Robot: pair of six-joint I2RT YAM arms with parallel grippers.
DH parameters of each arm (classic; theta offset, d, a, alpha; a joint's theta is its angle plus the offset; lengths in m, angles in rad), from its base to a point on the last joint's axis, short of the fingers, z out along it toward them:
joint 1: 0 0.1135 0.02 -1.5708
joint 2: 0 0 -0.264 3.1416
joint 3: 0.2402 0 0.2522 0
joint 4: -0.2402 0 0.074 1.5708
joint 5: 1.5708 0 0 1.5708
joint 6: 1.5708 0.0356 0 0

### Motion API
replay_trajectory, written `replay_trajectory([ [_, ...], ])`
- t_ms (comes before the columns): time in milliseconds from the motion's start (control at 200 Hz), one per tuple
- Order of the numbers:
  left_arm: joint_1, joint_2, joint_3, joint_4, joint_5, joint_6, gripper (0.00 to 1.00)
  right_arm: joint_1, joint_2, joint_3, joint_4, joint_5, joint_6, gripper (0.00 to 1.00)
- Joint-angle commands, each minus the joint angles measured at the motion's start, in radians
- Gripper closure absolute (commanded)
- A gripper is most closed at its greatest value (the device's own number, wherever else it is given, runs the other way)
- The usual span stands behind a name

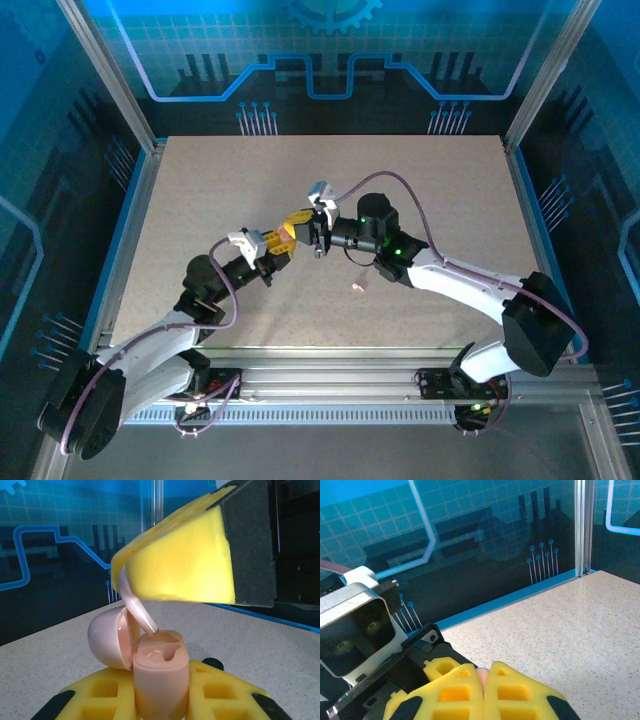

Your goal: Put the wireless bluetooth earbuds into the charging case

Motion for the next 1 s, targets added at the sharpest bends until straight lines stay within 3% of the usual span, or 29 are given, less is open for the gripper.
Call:
replay_trajectory([
  [0, -0.006, -0.025, -0.016, 0.028, -0.02, -0.003, 0.86, 0.016, 0.004, -0.023, 0.044, 0.012, 0.019, 0.95],
  [996, -0.005, -0.029, -0.03, 0.058, -0.039, 0.019, 0.86, 0.043, -0.042, -0.058, 0.155, -0.008, 0.047, 0.96],
])
